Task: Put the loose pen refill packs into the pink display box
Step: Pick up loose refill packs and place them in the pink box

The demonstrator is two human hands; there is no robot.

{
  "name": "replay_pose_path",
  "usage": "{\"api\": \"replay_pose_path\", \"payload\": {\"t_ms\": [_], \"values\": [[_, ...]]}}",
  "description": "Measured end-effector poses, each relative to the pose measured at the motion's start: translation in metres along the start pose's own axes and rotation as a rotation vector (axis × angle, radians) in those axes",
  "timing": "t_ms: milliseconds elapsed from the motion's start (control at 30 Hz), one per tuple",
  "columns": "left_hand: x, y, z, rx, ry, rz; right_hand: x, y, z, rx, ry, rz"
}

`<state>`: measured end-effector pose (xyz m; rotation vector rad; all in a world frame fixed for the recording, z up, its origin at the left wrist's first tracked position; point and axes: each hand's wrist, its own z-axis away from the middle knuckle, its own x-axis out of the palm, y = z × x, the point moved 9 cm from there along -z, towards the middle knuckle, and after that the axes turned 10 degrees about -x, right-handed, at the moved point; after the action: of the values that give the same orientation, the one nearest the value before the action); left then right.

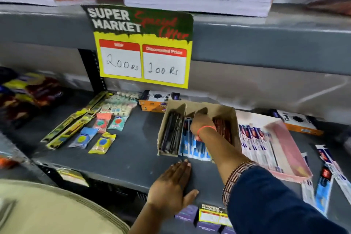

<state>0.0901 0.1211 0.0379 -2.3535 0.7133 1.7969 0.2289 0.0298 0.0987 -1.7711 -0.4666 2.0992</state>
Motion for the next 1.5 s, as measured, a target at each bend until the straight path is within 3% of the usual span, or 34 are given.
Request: {"api": "replay_pose_path", "payload": {"t_ms": [367,567,700,933,1000,1133,1400,1500], "values": [[0.005,0.001,0.001,-0.027,-0.1,0.004,0.01,0.0,0.002,0.0,-0.058,0.309],[0.002,0.004,0.0,-0.038,-0.092,-0.057,-0.047,0.015,0.017,-0.094,0.172,0.249],[0.007,0.016,-0.002,-0.028,-0.113,-0.093,-0.108,0.084,0.043,0.006,0.427,0.033],[0.031,0.095,-0.007,0.075,-0.321,-0.122,-0.122,0.237,0.137,0.33,0.61,-0.025],[0.04,0.121,-0.013,0.141,-0.283,-0.088,-0.11,0.271,0.163,0.451,0.585,-0.065],[0.068,0.16,-0.021,0.276,-0.372,-0.04,-0.082,0.312,0.187,0.632,0.389,-0.048],[0.077,0.155,-0.029,0.236,-0.369,0.005,-0.077,0.328,0.182,0.643,0.33,-0.356],[0.073,0.152,-0.03,0.24,-0.326,0.026,-0.075,0.324,0.173,0.602,0.282,-0.573]]}}
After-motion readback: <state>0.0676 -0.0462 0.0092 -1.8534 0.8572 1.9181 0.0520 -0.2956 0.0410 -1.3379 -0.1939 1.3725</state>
